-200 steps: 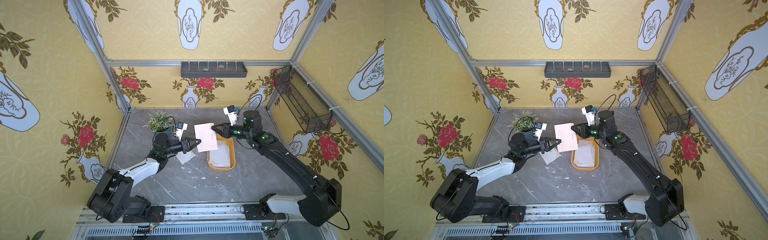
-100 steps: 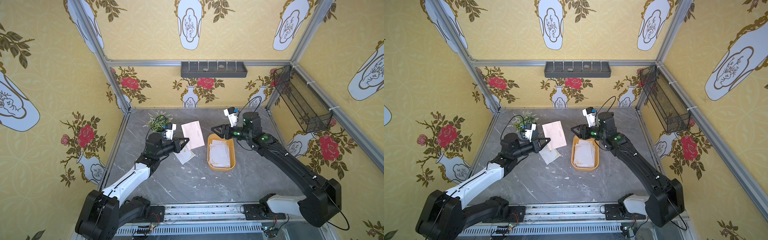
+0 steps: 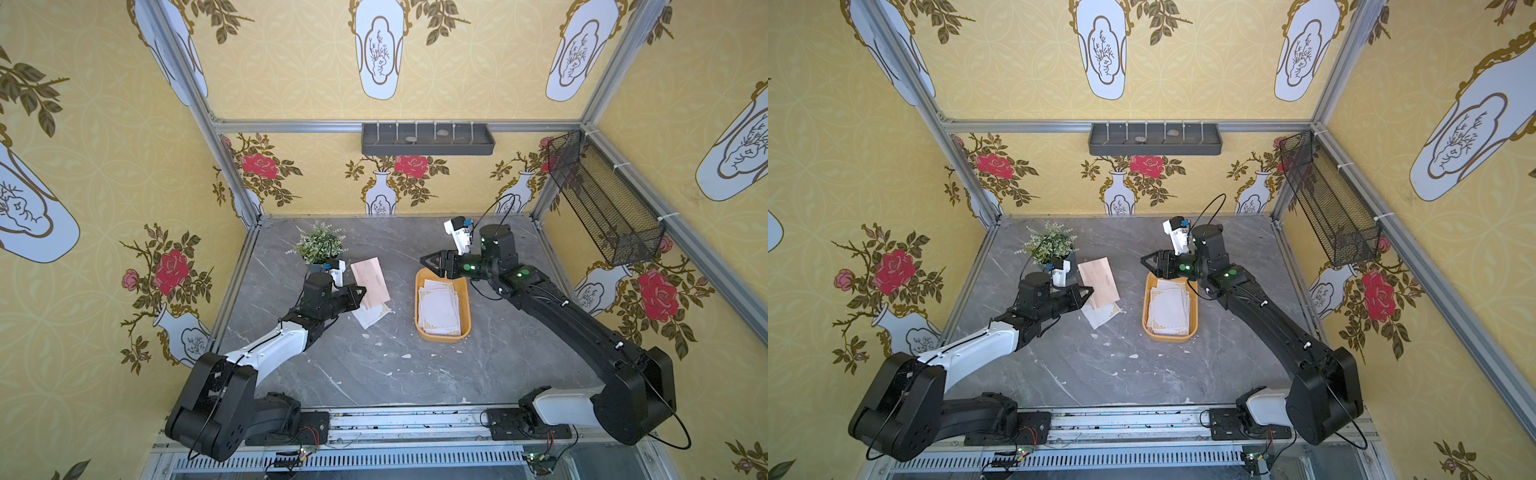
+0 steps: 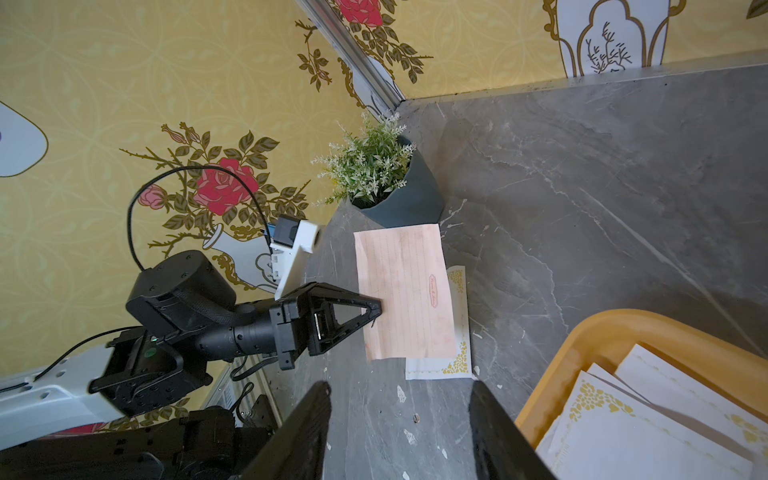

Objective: Take out the stationery paper from the storage box
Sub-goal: Place the stationery paper at the center of the board.

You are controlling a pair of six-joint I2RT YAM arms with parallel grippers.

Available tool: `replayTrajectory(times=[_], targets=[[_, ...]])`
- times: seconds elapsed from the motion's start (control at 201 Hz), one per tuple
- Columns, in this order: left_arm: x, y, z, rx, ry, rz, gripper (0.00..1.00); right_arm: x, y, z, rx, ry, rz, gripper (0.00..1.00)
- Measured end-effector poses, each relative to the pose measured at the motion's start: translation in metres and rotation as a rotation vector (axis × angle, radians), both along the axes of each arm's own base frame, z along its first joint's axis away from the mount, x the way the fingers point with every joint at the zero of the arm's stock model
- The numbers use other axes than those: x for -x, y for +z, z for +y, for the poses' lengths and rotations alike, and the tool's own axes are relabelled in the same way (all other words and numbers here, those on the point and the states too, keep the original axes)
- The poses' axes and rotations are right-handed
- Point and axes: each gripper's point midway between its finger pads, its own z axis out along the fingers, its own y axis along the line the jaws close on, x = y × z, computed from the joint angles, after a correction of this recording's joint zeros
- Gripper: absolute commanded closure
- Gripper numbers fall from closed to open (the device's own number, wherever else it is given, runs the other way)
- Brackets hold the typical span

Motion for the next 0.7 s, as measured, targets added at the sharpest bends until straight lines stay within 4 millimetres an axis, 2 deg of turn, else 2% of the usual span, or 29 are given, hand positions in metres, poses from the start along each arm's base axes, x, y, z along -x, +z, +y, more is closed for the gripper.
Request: replayTrajectory(times=[0.179, 0.363, 0.558, 0.602, 0.697], targets=[[-0.007, -0.024, -0.002, -0.035, 0.041, 0.039, 1.00, 0.000, -0.002, 0.000, 0.004, -0.001, 0.001, 0.45], [-0.008, -0.042, -0.020, -0.062, 0.026, 0.073, 1.00, -0.002, -0.006, 0.000, 0.012, -0.003, 0.007, 0.44], [-0.011, -0.054, -0.018, -0.097, 0.061, 0.089, 1.00, -0.001, -0.011, -0.001, 0.025, -0.002, 0.006, 0.42], [-0.012, -0.054, -0.017, -0.100, 0.072, 0.093, 0.96, -0.001, -0.012, -0.002, 0.028, -0.001, 0.007, 0.42], [-0.013, -0.054, -0.013, -0.119, 0.093, 0.093, 0.81, -0.001, -0.013, -0.002, 0.031, -0.002, 0.007, 0.41]])
